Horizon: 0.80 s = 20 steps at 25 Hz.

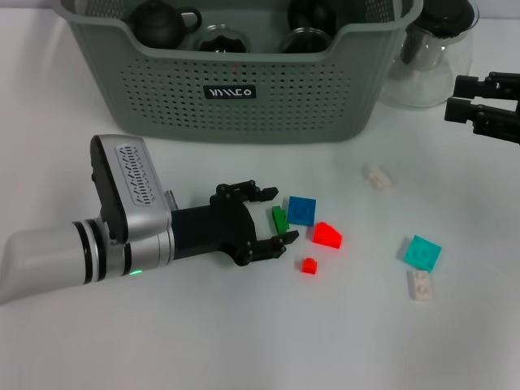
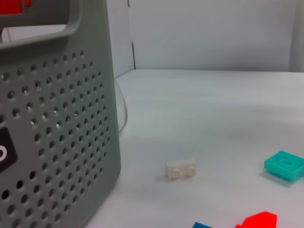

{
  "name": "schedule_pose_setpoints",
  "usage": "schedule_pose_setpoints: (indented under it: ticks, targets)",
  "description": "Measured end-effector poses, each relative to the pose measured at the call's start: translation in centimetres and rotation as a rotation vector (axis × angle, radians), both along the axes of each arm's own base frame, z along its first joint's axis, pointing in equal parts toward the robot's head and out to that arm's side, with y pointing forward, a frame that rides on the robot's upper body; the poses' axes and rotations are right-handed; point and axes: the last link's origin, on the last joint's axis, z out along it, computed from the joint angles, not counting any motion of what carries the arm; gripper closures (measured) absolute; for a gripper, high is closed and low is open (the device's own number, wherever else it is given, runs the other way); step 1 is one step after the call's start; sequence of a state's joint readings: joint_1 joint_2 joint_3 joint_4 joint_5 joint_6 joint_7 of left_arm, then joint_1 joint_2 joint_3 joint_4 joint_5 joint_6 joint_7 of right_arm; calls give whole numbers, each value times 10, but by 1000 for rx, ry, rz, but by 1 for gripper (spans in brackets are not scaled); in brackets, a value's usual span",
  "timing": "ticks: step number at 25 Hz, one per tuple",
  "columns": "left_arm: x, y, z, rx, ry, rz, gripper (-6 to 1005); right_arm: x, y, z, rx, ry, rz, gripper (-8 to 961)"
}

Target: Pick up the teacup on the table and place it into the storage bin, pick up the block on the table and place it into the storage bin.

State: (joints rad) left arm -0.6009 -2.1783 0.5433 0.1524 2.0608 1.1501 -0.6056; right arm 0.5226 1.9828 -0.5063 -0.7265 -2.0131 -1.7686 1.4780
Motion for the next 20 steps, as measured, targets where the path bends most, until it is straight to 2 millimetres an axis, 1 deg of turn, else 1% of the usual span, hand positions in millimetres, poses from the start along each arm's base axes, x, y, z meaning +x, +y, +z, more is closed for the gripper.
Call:
schedule_pose_setpoints:
  ticks: [7,13,18,20]
  targets:
    - [0,-3,-4,-20,13,-5,284,0,0,0,-1,1,1,464]
    - [-1,-4,-4,-20,17,-4,476,0,0,-1,-1,3,0,463]
    - [-2,-5,0,-22,-7,7,594,1,-1,-1,1,7,-4,463]
    - [-2,-6,8,-36,-48,21,594,1,-1,-1,0,8,-5,463]
